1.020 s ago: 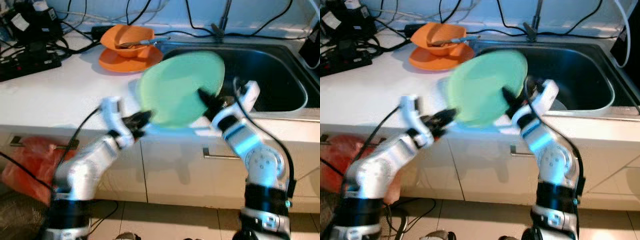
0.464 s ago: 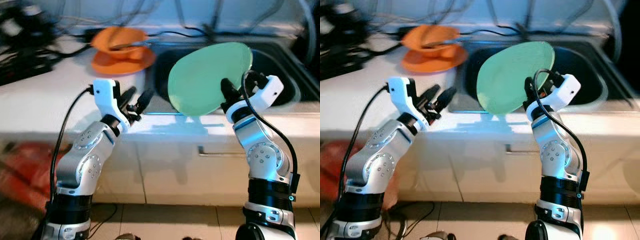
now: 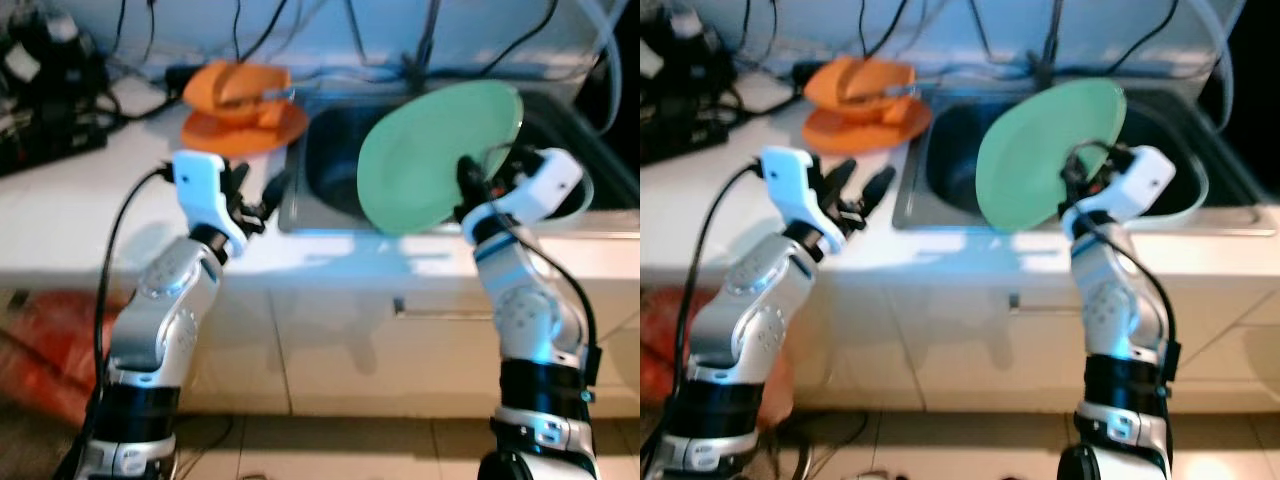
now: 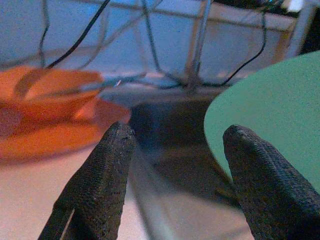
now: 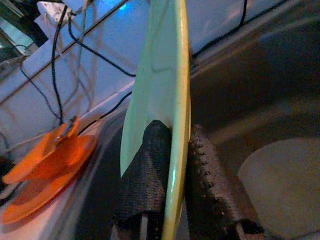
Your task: Kitchen organization
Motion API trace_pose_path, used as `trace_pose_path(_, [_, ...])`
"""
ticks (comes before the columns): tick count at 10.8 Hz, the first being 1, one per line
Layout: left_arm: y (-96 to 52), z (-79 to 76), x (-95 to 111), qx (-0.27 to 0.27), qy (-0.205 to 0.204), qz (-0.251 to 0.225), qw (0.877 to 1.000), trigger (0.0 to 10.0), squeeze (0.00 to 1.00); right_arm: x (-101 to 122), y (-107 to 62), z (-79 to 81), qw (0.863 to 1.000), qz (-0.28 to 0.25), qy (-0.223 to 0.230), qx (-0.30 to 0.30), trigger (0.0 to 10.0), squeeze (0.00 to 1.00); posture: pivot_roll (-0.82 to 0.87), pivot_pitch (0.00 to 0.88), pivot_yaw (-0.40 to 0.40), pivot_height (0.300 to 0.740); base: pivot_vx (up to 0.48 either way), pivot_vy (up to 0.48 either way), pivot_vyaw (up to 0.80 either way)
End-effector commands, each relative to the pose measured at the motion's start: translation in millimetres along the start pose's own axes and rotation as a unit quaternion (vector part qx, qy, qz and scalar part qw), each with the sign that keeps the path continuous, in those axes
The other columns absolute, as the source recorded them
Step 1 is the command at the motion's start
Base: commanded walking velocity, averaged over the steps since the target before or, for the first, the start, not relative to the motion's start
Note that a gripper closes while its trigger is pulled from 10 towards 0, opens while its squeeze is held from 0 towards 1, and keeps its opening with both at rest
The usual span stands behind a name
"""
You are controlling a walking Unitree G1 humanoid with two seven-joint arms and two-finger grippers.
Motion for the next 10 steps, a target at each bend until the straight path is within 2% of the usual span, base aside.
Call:
trace_pose_path(1, [3.0,-1.6,5.2,-0.002,0.008,-0.008,1.0,10.0,0.0,3.0,-0.7,-8.4,1.0,-0.008,-0.014,-0.016,0.0,0.0,0.12,0.079,0.032,0.74,0.48,0.0,0.0])
trace_pose_path(4, [2.6,-1.9,6.1,-0.005,0.012,-0.009,1.0,10.0,0.0,7.5,0.3,-8.8,0.999,-0.022,-0.018,-0.018,0.0,0.0,0.13,0.086,0.03,0.74,0.48,0.0,0.0])
trace_pose_path(10, [0.9,3.7,5.0,0.012,0.014,-0.006,1.0,10.0,0.0,-0.1,0.2,-15.7,0.999,-0.013,-0.018,-0.032,0.0,0.0,0.13,0.086,0.032,0.74,0.0,0.0,0.0])
Point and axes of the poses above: a point about 5 cm out from each wrist's last joint towards the gripper, its own y axis pointing out of the wrist towards the gripper, its own x axis along the axis of the wrist's last joint, z = x × y, the point moved 5 cm from there along y, pointing out of the wrist towards the gripper, and after that the axes turned 5 degrees about y, right-handed, at the moved point
